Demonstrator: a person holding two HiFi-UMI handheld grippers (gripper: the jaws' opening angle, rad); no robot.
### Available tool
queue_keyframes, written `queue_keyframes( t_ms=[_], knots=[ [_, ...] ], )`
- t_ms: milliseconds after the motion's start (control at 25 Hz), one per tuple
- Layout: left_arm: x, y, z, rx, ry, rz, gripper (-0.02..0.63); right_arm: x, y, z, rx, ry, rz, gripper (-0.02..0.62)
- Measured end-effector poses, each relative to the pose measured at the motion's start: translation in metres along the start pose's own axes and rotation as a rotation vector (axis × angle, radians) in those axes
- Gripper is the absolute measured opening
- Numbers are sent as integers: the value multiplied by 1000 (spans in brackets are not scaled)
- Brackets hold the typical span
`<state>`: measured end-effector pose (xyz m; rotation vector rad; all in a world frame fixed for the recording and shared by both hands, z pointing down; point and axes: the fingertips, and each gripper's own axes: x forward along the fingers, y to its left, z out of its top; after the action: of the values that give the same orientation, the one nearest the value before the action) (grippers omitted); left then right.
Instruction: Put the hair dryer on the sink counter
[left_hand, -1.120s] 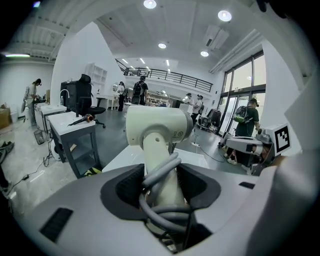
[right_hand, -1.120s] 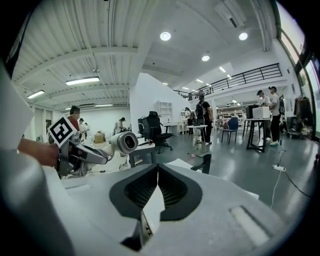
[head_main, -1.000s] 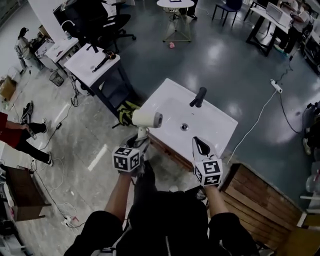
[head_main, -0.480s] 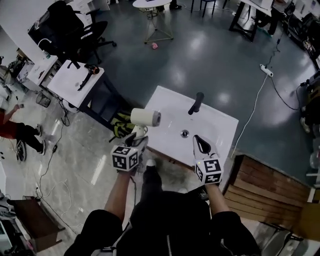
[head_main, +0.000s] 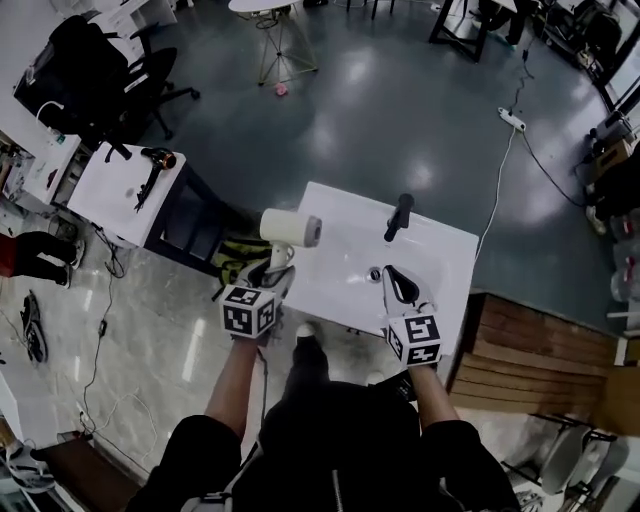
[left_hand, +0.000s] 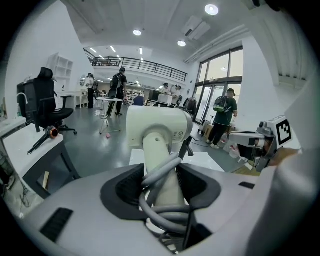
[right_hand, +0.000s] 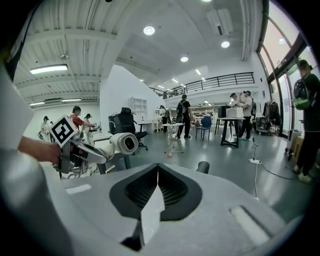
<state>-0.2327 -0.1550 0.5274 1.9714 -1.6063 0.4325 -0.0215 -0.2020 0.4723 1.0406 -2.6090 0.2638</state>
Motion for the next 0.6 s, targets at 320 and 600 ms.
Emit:
queue_keyframes(
  t_ms=[320,600],
  knots=[
    [25,35,25,48,34,-93,199,35,11,14,37,8,-91,5],
    [45,54,44,82,46,-154,199,58,15,24,59,9,-145,5]
  ],
)
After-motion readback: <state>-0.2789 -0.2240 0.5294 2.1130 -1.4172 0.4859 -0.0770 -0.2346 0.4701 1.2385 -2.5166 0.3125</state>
